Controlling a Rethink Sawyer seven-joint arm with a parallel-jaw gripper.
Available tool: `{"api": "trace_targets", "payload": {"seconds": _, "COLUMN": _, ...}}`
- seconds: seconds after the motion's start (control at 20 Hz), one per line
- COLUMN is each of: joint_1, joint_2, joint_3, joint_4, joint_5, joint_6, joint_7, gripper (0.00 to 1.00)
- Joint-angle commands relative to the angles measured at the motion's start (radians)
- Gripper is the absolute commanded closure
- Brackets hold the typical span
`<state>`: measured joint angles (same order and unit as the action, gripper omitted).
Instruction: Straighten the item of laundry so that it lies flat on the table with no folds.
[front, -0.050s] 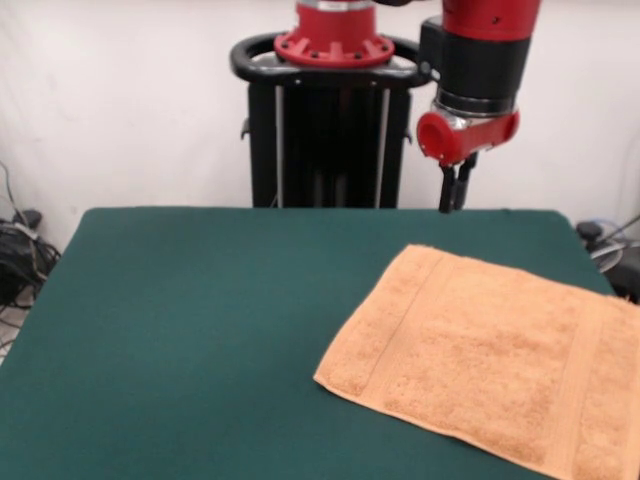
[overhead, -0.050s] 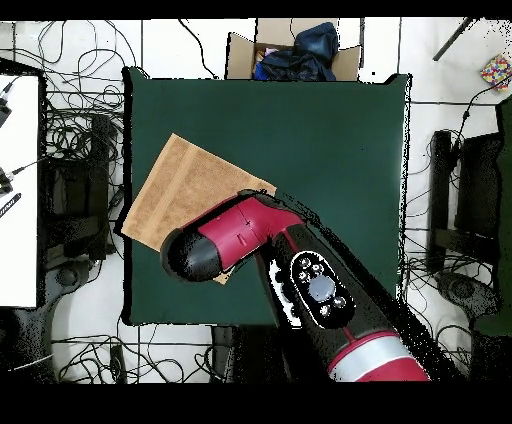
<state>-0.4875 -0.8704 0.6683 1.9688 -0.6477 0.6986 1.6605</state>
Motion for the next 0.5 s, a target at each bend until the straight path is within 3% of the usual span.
{"api": "trace_targets", "payload": {"seconds": 0.05, "joint_1": 0.025, "joint_2": 0.050, "joint_3": -0.066, "joint_4": 0.028, "joint_5": 0.013, "joint_6": -0.022, "joint_7": 0.101, "gripper": 1.00}}
{"api": "trace_targets", "payload": {"seconds": 0.5, "joint_1": 0.027, "joint_2": 0.060, "joint_3": -0.072, "joint_4": 0.029, "joint_5": 0.004, "joint_6": -0.032, "joint_7": 0.106, "gripper": 1.00}}
